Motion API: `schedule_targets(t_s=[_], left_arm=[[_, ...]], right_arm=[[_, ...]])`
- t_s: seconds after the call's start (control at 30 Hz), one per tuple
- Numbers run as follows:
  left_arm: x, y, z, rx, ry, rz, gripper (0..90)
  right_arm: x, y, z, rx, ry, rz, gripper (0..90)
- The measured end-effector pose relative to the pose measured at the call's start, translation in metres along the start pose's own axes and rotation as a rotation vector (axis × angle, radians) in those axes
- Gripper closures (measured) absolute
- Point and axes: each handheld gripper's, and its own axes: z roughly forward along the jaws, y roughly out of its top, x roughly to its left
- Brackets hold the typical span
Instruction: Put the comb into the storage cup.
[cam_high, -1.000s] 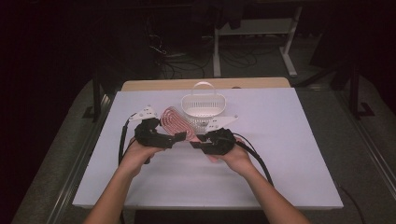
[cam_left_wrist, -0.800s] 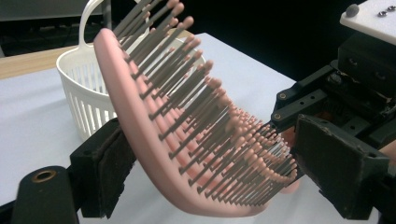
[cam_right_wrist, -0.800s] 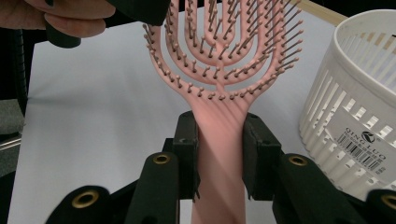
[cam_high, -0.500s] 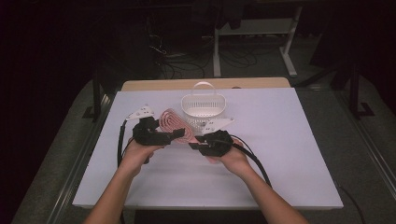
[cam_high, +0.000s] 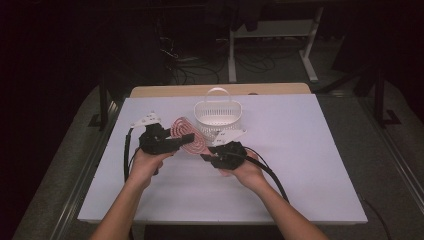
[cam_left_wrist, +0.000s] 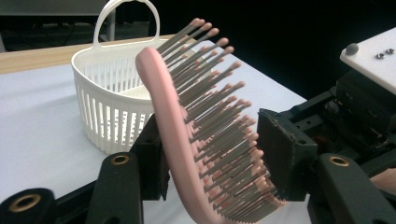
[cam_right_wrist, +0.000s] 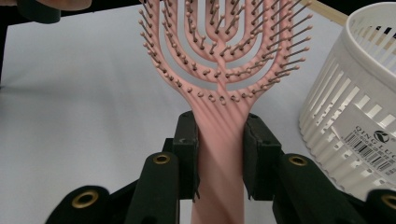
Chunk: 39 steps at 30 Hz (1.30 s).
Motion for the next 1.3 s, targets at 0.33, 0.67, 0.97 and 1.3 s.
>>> schedule_targets(t_s=[0.33,0.67,0.97,1.3], left_arm=[[-0.0003,0.0004,-0.0013,-0.013,-0.008,-0.01,53.9],[-0.0022,0.0016,-0.0025,-0.029,-0.028,-0.016,58.2],[-0.0034,0.0026,-0.0024,-0.029,-0.056,-0.028,61.6],[-0.0062,0.0037,-0.0019,-0.034,-0.09,-0.017,64.3]], right_arm=[[0.0039,0.0004,0.0035,0.01,-0.02,-0.008,68.7],[0.0061,0.0013,0.005,0.009,-0.028,-0.011,68.6],[0.0071,0.0019,0.0075,0.013,-0.024,-0.014,68.7],[0.0071,0.0021,0.0081,0.014,-0.011,-0.009,69.1]])
